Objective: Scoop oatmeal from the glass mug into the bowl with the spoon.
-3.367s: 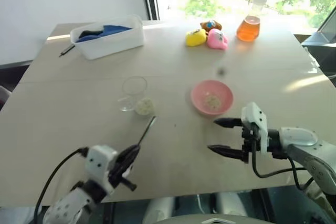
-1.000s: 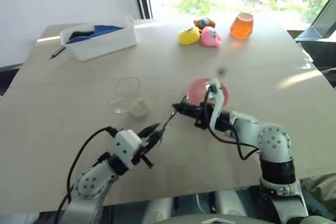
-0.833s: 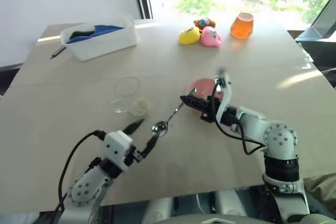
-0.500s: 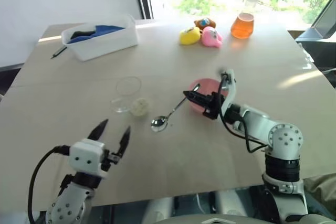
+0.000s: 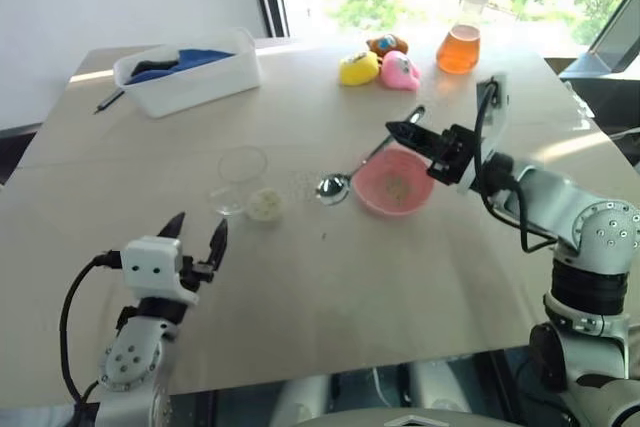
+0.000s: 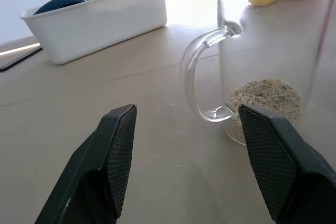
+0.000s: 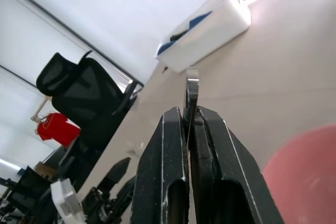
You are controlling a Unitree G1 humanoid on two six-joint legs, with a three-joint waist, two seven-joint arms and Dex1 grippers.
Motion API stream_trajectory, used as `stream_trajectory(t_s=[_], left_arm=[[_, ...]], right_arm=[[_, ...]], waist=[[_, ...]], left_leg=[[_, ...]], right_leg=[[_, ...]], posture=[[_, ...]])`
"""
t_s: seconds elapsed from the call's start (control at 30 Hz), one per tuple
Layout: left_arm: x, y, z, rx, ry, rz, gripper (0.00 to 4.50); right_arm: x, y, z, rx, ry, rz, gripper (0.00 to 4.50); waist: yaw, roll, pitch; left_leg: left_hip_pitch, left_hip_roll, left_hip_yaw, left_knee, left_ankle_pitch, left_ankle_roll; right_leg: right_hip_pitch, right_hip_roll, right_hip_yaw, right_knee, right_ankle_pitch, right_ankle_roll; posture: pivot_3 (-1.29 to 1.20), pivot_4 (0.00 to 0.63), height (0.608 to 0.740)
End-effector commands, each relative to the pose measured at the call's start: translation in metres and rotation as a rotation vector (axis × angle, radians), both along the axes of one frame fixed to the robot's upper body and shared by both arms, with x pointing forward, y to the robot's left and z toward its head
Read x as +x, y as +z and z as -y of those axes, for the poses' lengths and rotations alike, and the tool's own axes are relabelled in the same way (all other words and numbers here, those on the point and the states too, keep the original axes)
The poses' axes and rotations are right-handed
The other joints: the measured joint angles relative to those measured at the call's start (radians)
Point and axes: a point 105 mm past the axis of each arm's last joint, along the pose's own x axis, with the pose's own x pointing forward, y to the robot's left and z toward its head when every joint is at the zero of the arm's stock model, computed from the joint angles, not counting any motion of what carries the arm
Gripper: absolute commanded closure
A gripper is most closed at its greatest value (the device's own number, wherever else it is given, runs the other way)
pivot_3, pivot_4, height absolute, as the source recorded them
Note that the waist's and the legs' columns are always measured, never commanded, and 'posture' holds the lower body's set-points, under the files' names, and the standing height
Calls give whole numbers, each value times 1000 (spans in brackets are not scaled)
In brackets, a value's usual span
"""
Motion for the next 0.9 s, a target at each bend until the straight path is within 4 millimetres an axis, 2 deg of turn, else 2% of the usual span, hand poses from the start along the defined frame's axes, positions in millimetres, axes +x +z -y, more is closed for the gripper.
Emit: stream_trajectory(t_s=[0.03,0.4,0.63,0.67,0.77,0.9], left_arm=[[5,8,-7,32,-12,30,1284],[30,14,-3,60,-75,44,1284],[34,10,-5,57,-66,22,1284],[35,11,-4,59,-67,26,1516],[37,13,-5,72,-62,29,2610],[40,13,-5,69,-64,30,2610]], right_arm=[[-2,16,0,30,1,50,4500],[-1,17,1,20,-11,57,4500],[0,15,2,18,-19,56,4500],[0,15,2,18,-20,56,4500],[0,14,2,18,-22,54,4500],[0,13,3,16,-25,52,4500]], waist=[[1,0,0],[2,0,0],[2,0,0],[3,0,0],[3,0,0],[3,0,0]], left_leg=[[0,0,0,0,0,0],[-1,0,0,1,0,0],[-1,0,0,1,0,0],[-1,0,0,0,0,0],[-1,0,0,0,0,0],[-1,0,0,1,0,0]], right_leg=[[0,0,0,0,0,0],[0,-1,0,0,0,0],[0,-1,0,0,0,0],[0,-1,0,0,0,0],[0,-1,0,0,0,0],[0,-1,0,0,0,0]], posture=[[0,150,740],[0,150,740],[0,150,740],[0,150,740],[0,150,740],[0,150,740]])
